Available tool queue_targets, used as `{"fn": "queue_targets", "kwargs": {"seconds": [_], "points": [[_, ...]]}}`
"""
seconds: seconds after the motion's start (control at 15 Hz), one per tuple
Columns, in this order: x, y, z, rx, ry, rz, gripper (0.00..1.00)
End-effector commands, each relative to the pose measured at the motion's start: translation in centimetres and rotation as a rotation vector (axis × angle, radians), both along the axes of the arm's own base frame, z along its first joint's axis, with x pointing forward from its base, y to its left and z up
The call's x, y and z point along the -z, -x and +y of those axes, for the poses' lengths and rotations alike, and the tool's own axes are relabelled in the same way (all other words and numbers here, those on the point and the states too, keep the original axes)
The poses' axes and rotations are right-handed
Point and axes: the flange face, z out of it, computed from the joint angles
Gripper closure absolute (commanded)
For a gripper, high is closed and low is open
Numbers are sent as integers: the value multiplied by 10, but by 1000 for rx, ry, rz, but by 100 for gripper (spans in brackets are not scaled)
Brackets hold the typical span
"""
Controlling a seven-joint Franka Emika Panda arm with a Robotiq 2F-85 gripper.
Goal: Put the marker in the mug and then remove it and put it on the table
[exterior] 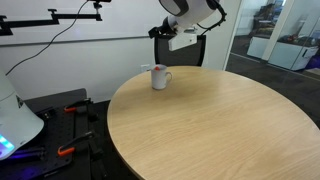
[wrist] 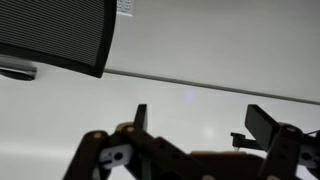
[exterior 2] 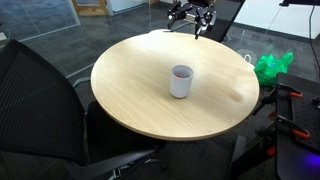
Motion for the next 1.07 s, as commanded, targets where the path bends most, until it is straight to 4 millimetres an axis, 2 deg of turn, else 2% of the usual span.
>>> {"fn": "queue_targets", "kwargs": {"seconds": [0.0,0.33,0.8,0.87,1.0], "points": [[-18,22,4,126,72,11,0],[-15,41,11,249,171,131,0],[3,60,15,391,315,277,0],[9,48,13,346,269,257,0],[13,52,13,364,292,277,0]]}}
